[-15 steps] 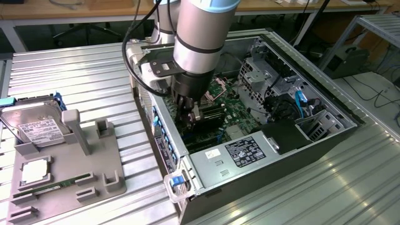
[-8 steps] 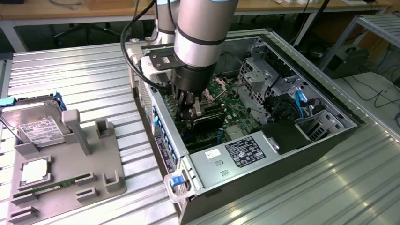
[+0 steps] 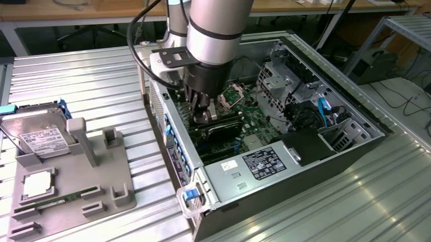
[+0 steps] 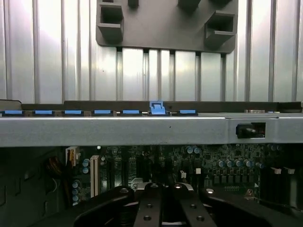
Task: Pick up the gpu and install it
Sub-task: 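Press down on the gpu until it lock into place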
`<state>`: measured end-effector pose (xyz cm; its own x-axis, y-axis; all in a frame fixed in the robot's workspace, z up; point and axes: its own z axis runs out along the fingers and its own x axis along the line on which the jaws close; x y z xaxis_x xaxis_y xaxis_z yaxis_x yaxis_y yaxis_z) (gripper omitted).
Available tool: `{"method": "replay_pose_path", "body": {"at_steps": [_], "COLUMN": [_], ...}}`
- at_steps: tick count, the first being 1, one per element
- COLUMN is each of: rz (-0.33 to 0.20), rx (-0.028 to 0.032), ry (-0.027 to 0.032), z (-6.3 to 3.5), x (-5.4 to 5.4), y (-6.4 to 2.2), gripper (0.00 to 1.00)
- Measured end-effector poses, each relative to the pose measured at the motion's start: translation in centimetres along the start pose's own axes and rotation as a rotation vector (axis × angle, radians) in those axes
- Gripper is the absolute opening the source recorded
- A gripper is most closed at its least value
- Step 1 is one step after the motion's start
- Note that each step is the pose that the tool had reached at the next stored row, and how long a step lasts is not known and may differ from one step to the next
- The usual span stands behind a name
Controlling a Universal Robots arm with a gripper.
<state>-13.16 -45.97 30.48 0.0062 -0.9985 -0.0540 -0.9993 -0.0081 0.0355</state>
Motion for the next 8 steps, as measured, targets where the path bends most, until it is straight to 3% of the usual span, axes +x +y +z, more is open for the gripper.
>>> {"method": "replay_pose_path", "body": {"at_steps": [8], "rz": [0.000], "rx": [-0.0001], "ry": [0.0019], "z": [-0.62], "x": [-0.25], "y": [0.38], "gripper": [0.11]}}
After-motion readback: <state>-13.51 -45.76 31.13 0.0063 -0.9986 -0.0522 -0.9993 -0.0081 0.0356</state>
